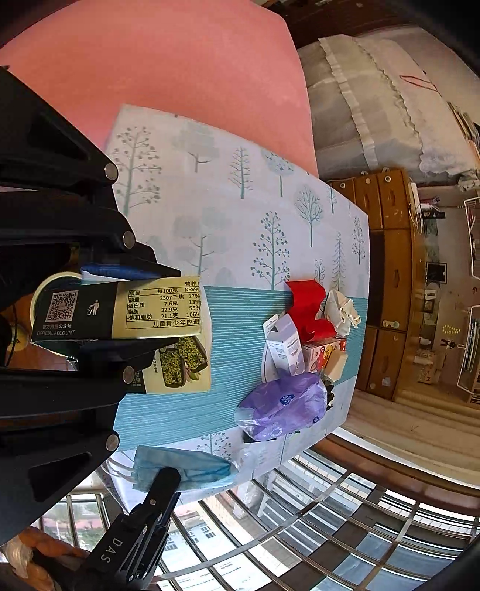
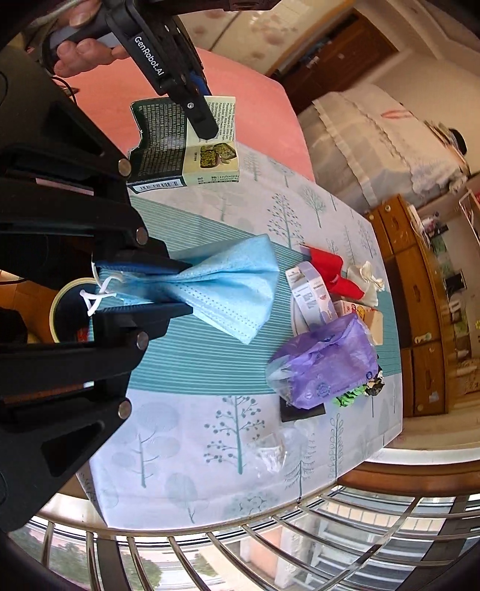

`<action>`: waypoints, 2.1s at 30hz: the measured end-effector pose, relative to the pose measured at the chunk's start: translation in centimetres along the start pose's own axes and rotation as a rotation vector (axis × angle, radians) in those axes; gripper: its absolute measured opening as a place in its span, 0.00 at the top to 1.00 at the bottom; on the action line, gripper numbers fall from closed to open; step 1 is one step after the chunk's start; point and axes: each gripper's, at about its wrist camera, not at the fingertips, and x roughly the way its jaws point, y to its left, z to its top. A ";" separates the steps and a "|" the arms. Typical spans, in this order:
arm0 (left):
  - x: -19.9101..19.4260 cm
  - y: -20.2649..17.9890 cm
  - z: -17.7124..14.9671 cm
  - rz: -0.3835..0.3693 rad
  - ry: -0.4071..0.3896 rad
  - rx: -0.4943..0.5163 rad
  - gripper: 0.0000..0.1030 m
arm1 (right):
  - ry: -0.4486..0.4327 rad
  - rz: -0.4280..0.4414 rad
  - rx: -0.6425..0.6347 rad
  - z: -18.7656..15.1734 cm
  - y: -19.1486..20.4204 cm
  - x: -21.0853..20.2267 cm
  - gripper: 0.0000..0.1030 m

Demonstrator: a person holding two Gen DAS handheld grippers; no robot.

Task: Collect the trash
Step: 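Move both tools over the bin and open them to drop box and mask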

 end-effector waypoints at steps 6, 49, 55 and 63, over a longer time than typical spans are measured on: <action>-2.1 -2.0 -6.0 0.044 0.041 -0.032 0.75 | 0.070 0.057 -0.038 -4.9 -0.5 -1.0 0.89; 35.0 0.1 -33.0 0.121 0.324 0.128 0.16 | 0.356 -0.109 0.333 -34.9 -12.9 36.9 0.49; 33.6 1.6 -32.6 0.147 0.321 0.108 0.15 | 0.324 -0.128 0.313 -33.9 -12.6 34.5 0.38; 28.2 1.3 -30.8 0.153 0.314 0.117 0.15 | 0.265 -0.145 0.319 -31.7 -10.9 28.7 0.38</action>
